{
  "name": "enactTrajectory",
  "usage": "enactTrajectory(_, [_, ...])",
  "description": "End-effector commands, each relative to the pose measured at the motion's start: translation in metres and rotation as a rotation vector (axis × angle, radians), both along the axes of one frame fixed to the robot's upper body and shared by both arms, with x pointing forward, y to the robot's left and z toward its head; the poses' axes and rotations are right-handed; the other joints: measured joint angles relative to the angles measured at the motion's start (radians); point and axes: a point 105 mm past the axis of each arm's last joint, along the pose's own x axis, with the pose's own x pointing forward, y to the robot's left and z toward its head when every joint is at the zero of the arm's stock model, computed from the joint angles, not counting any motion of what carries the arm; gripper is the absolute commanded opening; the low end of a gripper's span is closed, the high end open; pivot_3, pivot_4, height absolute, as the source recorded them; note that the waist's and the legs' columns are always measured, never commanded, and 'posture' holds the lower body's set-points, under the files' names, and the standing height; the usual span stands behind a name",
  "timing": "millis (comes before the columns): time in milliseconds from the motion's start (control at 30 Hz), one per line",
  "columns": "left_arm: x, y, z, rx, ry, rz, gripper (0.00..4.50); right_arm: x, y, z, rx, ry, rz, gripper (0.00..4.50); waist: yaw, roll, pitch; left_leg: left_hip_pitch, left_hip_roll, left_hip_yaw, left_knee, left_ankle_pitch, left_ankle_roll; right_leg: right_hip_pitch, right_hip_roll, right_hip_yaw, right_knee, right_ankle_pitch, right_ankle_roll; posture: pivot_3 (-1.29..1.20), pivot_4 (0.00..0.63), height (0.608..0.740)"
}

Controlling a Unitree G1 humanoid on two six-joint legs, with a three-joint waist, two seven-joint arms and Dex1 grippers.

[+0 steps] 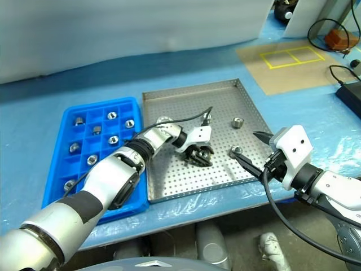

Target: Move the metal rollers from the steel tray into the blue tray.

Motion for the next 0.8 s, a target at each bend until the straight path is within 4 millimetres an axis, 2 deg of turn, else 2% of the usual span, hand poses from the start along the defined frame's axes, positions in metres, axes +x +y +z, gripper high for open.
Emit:
enactTrajectory(33, [0.001, -0.004, 0.013, -0.055, -0.002, -0.009, 1.99, 0.002, 0.004, 0.006, -0.011, -0.037, 0.024, 4.05, -0.001, 0.000, 0.000, 0.000, 0.000, 0.000, 0.000, 0.000, 0.000, 0.000, 0.000, 0.000, 0.000, 0.000, 0.000, -0.70, 0.150, 0.740])
enactTrajectory(167, [0.009, -0.005, 0.037, -0.141, -0.008, 0.010, 1.99, 0.007, 0.008, 0.006, -0.005, -0.036, 0.051, 4.05, 0.002, 0.000, 0.000, -0.002, 0.000, 0.000, 0.000, 0.000, 0.001, -0.001, 0.000, 0.000, 0.000, 0.000, 0.000, -0.66, 0.150, 0.740])
enactTrajectory(233, [0.017, -0.004, 0.066, -0.235, -0.013, 0.023, 1.99, 0.012, 0.013, 0.006, -0.003, -0.036, 0.083, 4.05, 0.004, 0.000, 0.000, -0.002, 0.000, 0.000, 0.000, 0.000, 0.001, -0.001, 0.000, 0.000, 0.000, 0.000, 0.000, -0.64, 0.150, 0.740])
enactTrajectory(333, [0.025, 0.002, 0.097, -0.325, -0.022, 0.041, 1.99, 0.019, 0.017, 0.006, -0.001, -0.037, 0.120, 4.05, 0.009, 0.000, 0.000, -0.002, -0.001, 0.000, 0.001, 0.000, 0.001, -0.002, -0.001, 0.000, 0.001, 0.000, 0.000, -0.58, 0.150, 0.740])
enactTrajectory(433, [0.034, 0.018, 0.131, -0.404, -0.038, 0.066, 1.99, 0.028, 0.024, 0.005, -0.001, -0.038, 0.169, 4.05, 0.015, 0.000, 0.000, -0.002, -0.001, 0.000, 0.000, 0.000, 0.001, -0.002, -0.001, 0.000, 0.001, 0.000, 0.000, -0.53, 0.150, 0.740])
enactTrajectory(533, [0.043, 0.040, 0.150, -0.428, -0.070, 0.103, 1.99, 0.037, 0.033, 0.004, 0.006, -0.042, 0.226, 4.05, 0.023, 0.000, 0.000, -0.002, 0.000, 0.000, -0.001, 0.000, 0.001, -0.002, -0.001, -0.001, 0.001, 0.000, 0.000, -0.46, 0.150, 0.740])
enactTrajectory(633, [0.051, 0.067, 0.157, -0.427, -0.085, 0.160, 1.99, 0.047, 0.046, 0.002, 0.017, -0.043, 0.298, 4.05, 0.040, 0.000, 0.001, -0.001, 0.000, 0.000, -0.001, 0.001, 0.001, -0.003, 0.000, 0.000, 0.003, 0.000, 0.000, -0.37, 0.150, 0.740])
enactTrajectory(800, [0.058, 0.113, 0.154, -0.416, -0.080, 0.258, 1.99, 0.064, 0.068, 0.001, 0.031, -0.047, 0.418, 4.05, 0.111, 0.001, 0.001, 0.000, 0.001, 0.001, -0.003, 0.002, -0.001, -0.004, 0.000, 0.000, 0.005, 0.000, 0.000, -0.24, 0.150, 0.740])
